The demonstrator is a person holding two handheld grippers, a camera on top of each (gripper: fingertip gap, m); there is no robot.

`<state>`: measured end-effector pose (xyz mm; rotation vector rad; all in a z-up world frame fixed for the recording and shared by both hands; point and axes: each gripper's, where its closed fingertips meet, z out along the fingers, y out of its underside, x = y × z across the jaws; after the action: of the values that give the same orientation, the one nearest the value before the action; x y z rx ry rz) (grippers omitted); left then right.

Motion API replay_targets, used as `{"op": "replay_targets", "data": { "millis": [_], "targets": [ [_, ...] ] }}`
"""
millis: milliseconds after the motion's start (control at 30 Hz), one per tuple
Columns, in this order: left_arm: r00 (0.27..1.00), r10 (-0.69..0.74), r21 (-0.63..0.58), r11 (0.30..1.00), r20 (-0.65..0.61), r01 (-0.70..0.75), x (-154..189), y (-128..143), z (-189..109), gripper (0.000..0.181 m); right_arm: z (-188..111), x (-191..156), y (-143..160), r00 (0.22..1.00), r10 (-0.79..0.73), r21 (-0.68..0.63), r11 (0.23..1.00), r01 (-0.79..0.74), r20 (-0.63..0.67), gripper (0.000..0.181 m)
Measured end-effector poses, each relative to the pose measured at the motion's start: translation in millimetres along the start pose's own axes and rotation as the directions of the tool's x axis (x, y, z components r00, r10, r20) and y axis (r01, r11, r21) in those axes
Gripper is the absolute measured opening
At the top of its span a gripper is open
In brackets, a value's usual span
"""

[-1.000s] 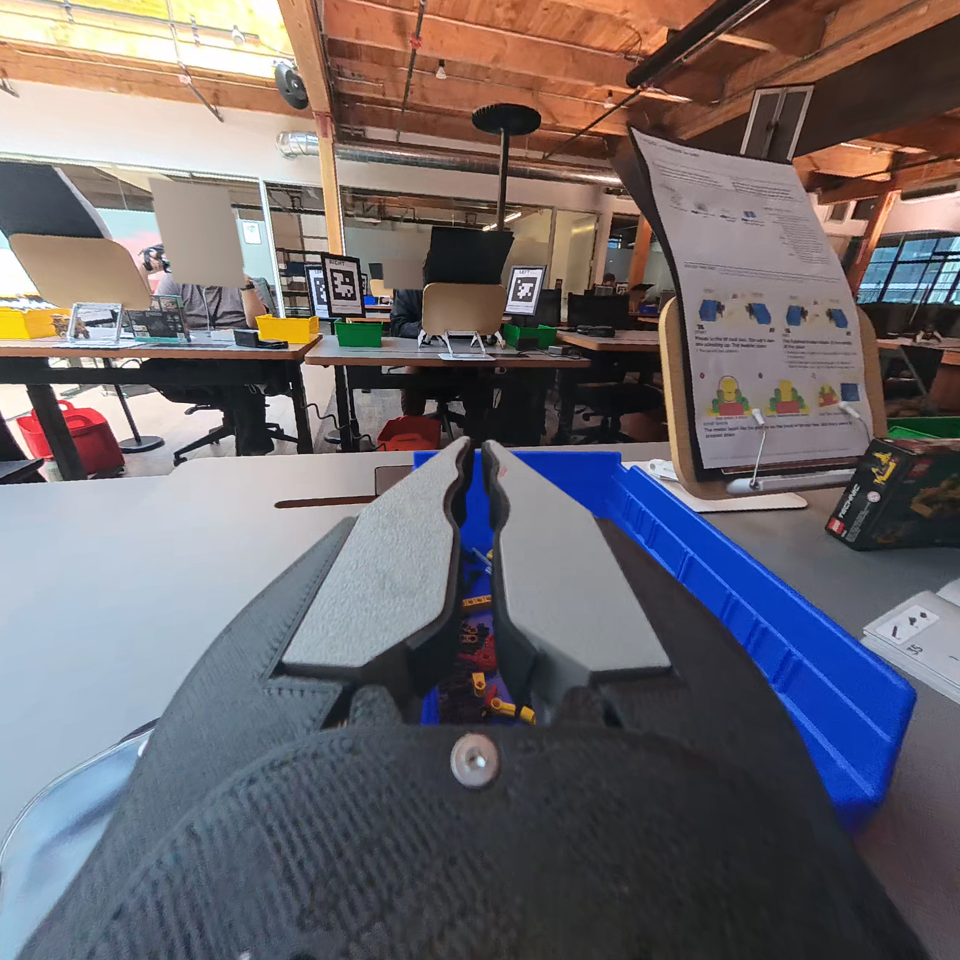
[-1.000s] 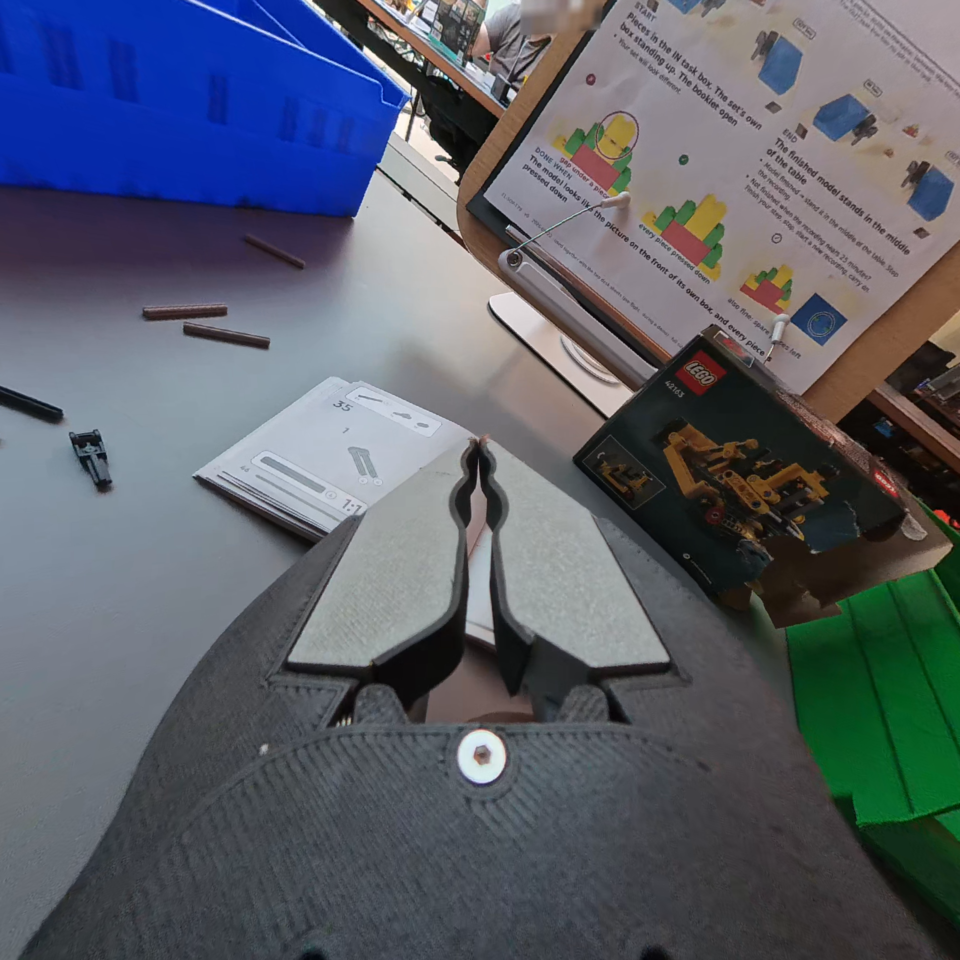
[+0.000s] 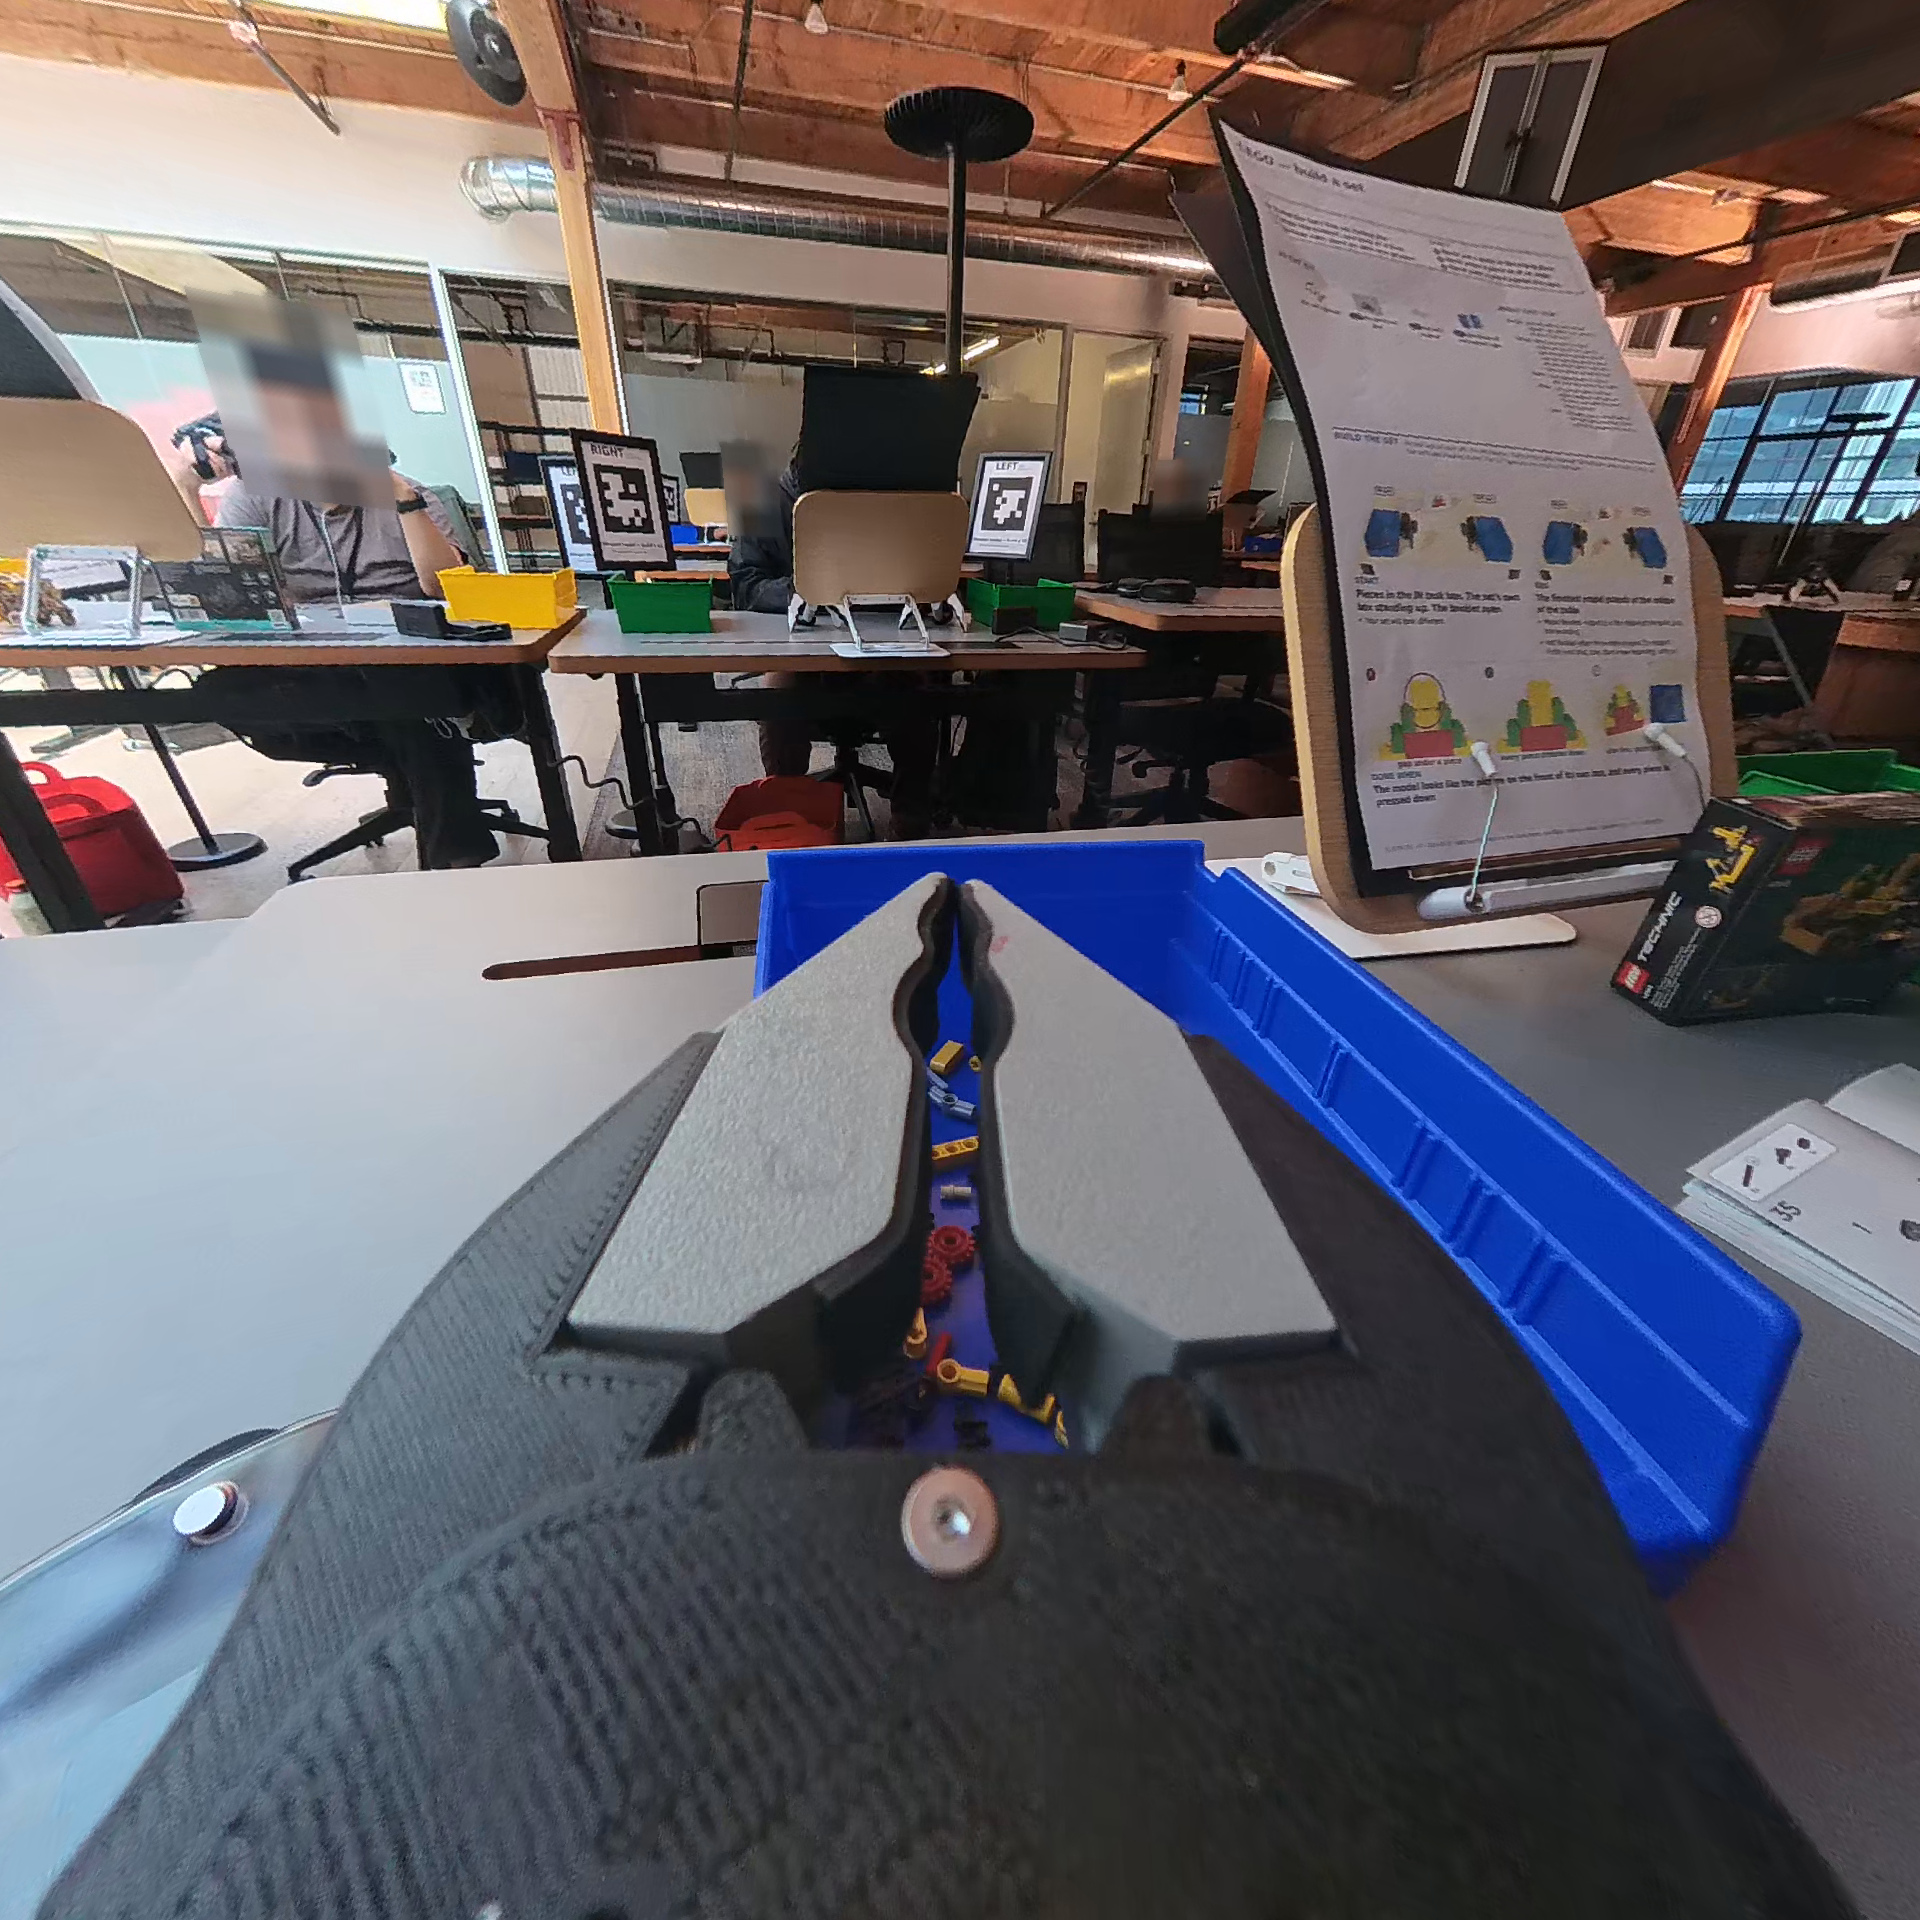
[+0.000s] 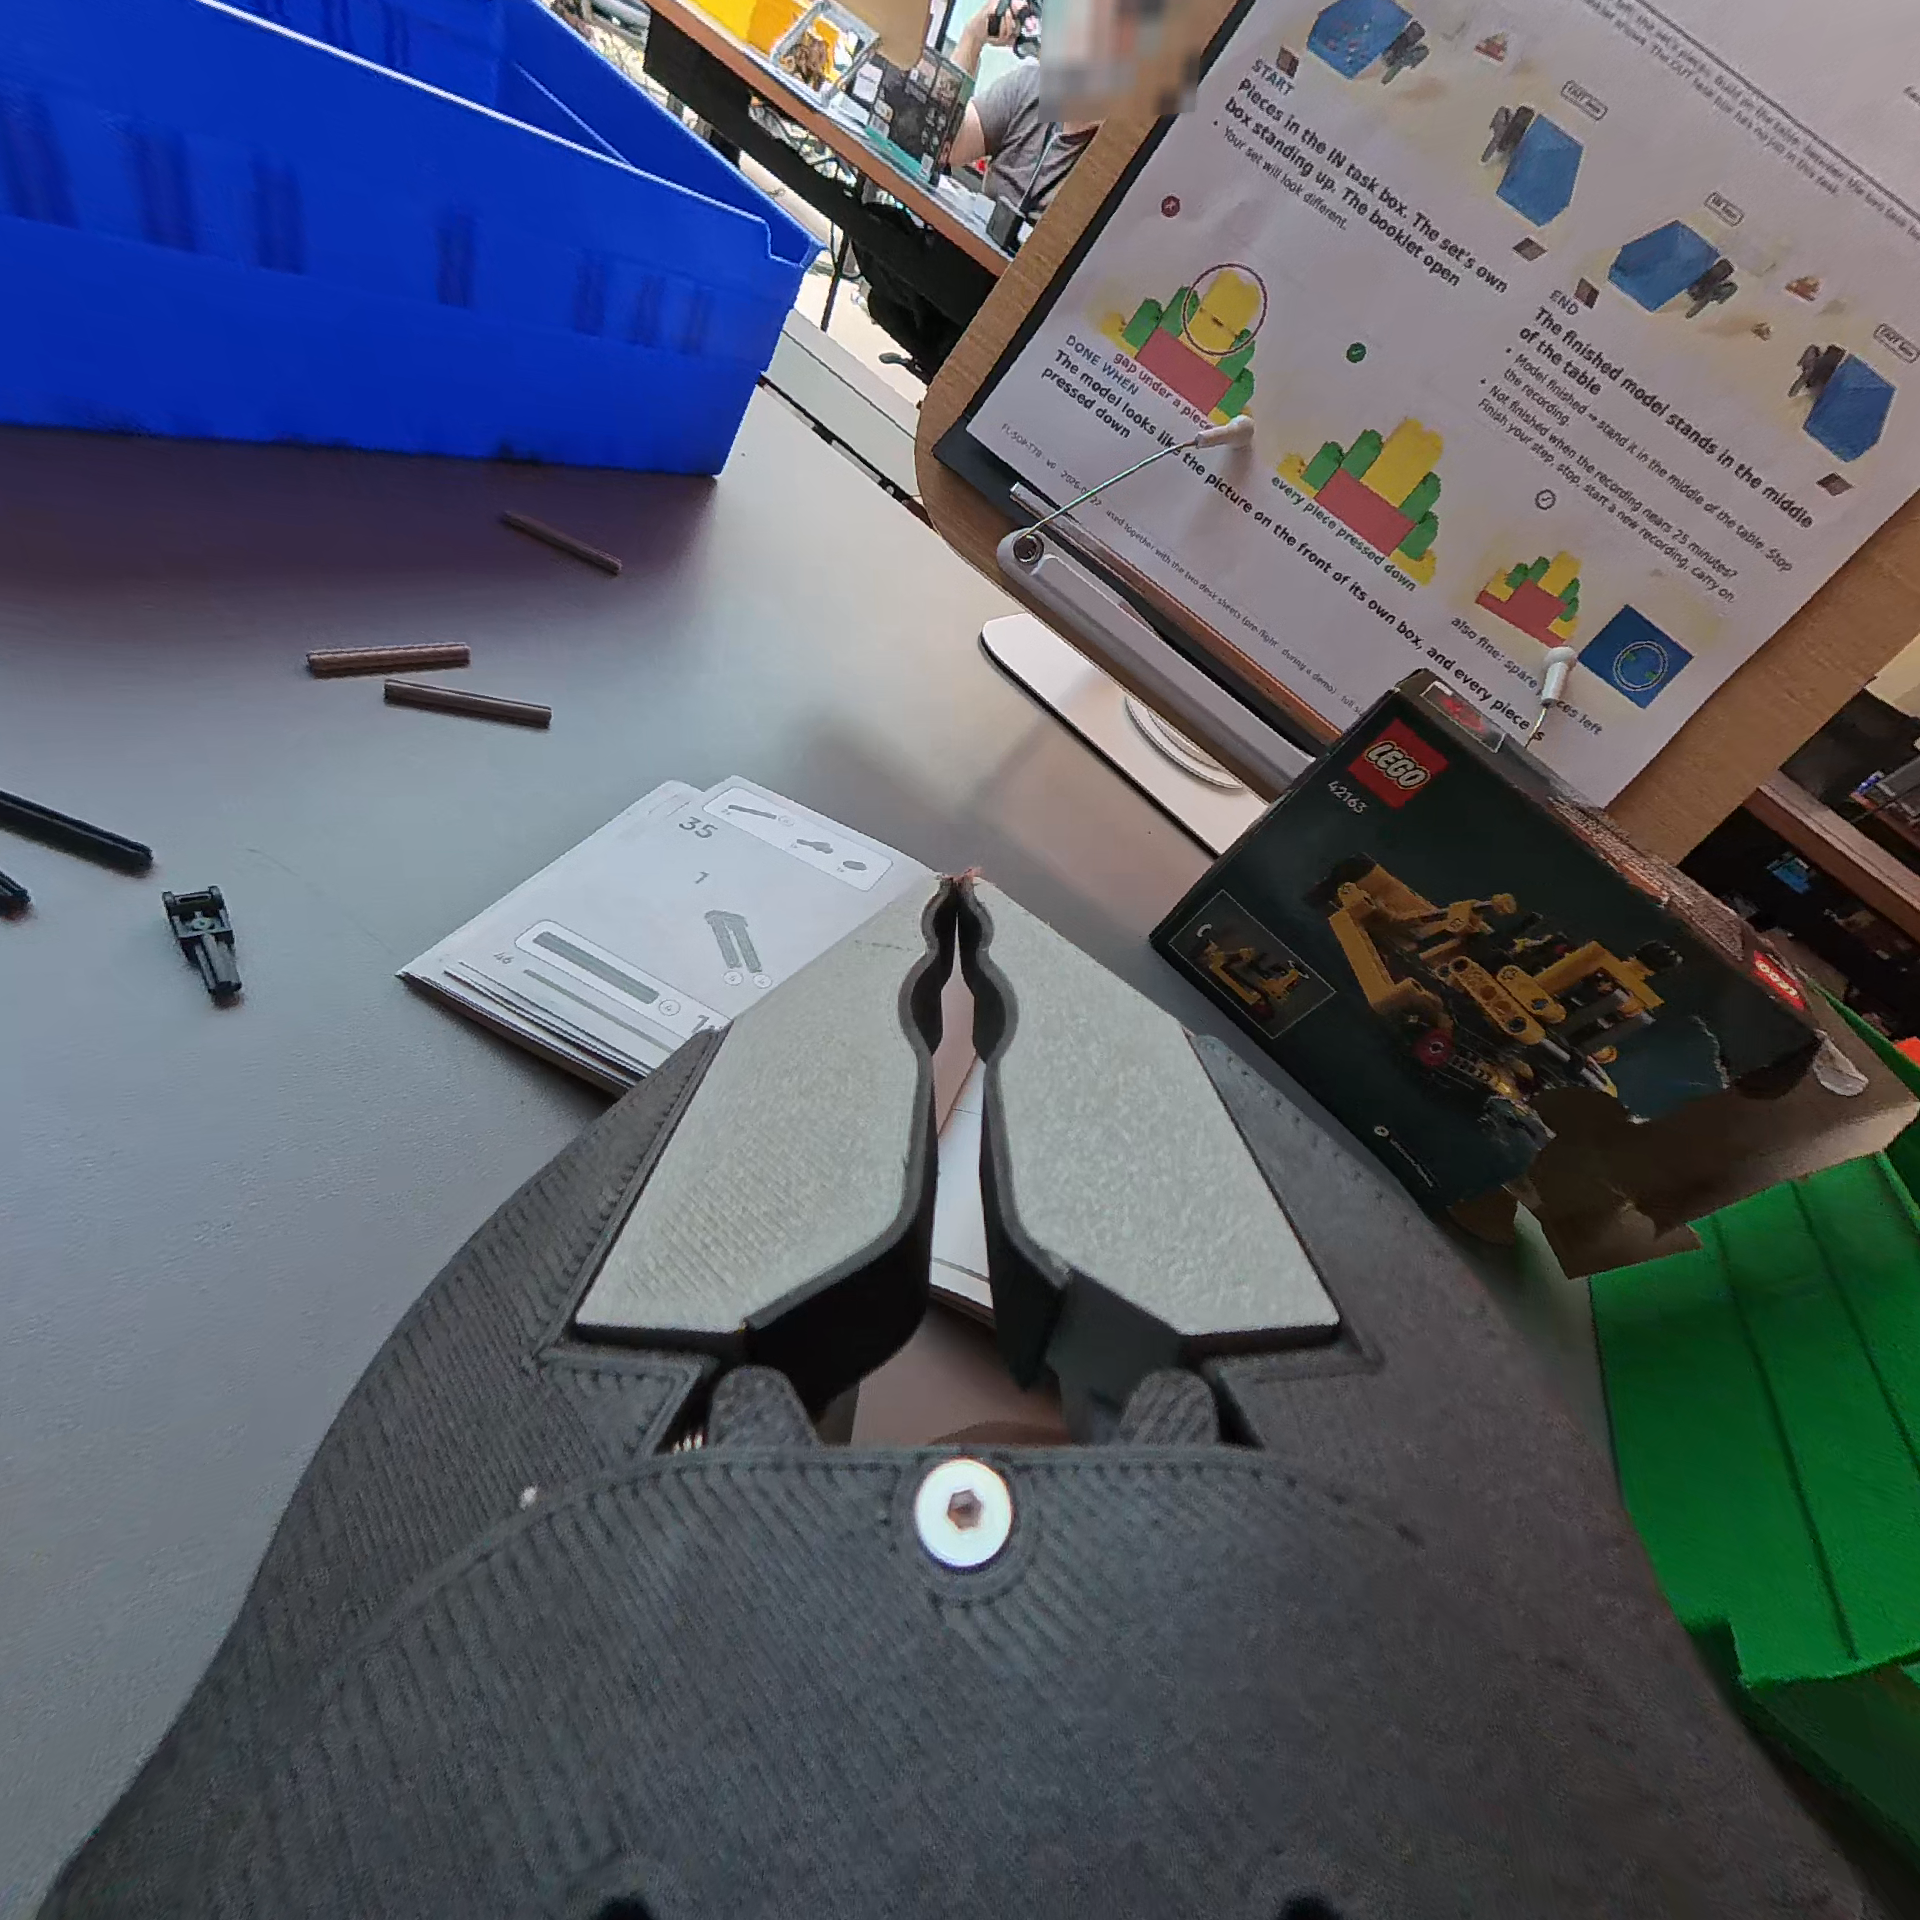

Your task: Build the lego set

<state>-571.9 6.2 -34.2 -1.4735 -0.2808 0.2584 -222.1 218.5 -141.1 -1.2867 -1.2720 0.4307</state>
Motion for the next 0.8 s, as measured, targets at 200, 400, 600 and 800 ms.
{"op": "replay_targets", "data": {
  "millis": [200,400,600,800],
  "targets": [
    [1.000,-0.003,0.006,1.000,-0.004,0.003,0.2,-1.2,-0.9,0.000,0.9,-1.6,0.7,1.000,-0.005,-0.005,1.000,0.005,0.007,0.000],
    [1.000,-0.005,-0.001,1.000,-0.012,0.005,1.8,0.4,0.0,0.000,1.1,-2.1,0.6,1.000,-0.007,-0.005,1.000,0.007,0.008,0.000],
    [1.000,-0.003,0.000,1.000,-0.009,0.003,1.4,0.1,-0.2,0.000,1.4,-2.6,0.6,1.000,-0.009,-0.004,1.000,0.009,0.012,0.000],
    [1.000,0.004,0.000,1.000,-0.006,-0.004,1.1,0.2,-0.3,0.000,1.0,-2.3,-0.1,1.000,-0.003,0.001,1.000,0.003,0.015,0.000]
  ]
}}
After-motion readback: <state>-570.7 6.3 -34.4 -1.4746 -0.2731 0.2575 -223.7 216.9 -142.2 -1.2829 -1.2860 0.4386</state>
